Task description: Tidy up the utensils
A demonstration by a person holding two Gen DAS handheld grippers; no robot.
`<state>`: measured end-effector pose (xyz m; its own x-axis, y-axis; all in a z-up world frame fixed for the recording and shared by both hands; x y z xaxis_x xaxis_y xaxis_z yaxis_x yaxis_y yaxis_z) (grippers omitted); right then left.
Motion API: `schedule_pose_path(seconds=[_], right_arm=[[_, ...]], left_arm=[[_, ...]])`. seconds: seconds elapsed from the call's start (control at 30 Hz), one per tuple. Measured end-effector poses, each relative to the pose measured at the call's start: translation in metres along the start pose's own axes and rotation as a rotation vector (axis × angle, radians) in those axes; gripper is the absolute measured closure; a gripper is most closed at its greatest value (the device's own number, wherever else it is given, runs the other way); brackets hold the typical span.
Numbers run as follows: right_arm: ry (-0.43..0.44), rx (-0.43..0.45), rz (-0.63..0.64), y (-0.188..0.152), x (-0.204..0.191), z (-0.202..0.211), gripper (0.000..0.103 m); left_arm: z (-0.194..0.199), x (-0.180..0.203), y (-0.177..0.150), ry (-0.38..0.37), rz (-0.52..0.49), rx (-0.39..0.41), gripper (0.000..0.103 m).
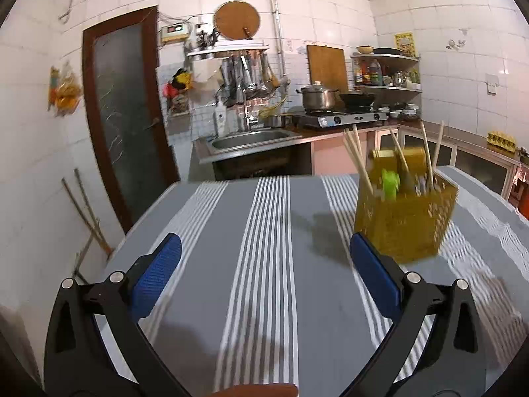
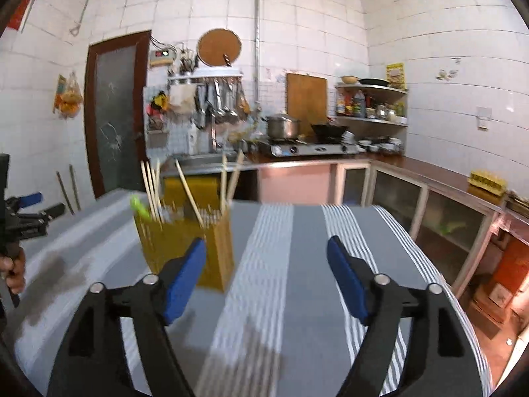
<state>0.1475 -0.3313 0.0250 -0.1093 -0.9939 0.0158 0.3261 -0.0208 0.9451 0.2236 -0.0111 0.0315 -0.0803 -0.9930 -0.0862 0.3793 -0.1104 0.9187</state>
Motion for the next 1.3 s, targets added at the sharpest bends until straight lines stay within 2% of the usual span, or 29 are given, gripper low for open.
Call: schedule_pose_path(seconds=[0.07, 0.17, 0.33, 0.53, 0.7, 0.8, 1.03, 1.3], right_arm=[[-0.012, -0.018, -0.021, -0.024, 0.003, 0.012, 0.028], [-0.009, -0.007, -0.013, -0.041, 0.001, 0.024, 0.028], [-0.001, 0.052, 0.003, -0.051, -0.003, 0.044, 0.028], [-0.014, 0.144, 0.057, -0.054, -0.011, 0.048, 0.028], [-0.033, 0.123, 0.069, -0.077, -0.016, 0.039, 0.027], [-0.038, 0.175, 0.102, -0.078, -0.022, 0.05, 0.021], [-0.045, 0.17, 0.104, -0.079, -0.021, 0.052, 0.021], [-0.032, 0.148, 0.071, -0.075, -0.015, 0.047, 0.018]], left_arm=[[0.013, -0.001, -0.025, 0.008, 0.023, -0.005, 0.005], [0.028, -0.003, -0.051, -0.006, 0.069, -0.004, 0.005], [0.047, 0.005, -0.069, -0.043, 0.065, 0.04, 0.005], [0.051, 0.016, -0.075, -0.033, 0.063, 0.128, 0.005], [0.052, 0.026, -0.086, -0.016, 0.033, 0.167, 0.005], [0.058, 0.026, -0.086, -0.025, 0.039, 0.2, 0.005], [0.059, 0.036, -0.086, -0.029, -0.013, 0.211, 0.005], [0.054, 0.032, -0.086, -0.036, 0.011, 0.192, 0.005]])
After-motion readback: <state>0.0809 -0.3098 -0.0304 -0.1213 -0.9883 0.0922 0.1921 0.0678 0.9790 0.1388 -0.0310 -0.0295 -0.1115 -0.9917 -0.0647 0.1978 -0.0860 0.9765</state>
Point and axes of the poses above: each gripper's, at about its wrist camera, not at the fingertips, and z roughly against the way its jaws point, x to its right, y to its top, the point moved 2 cm from there along -z, roughly the way its jaws point, and after that the axes turned 1 degree about z, right-handed, at the moved point
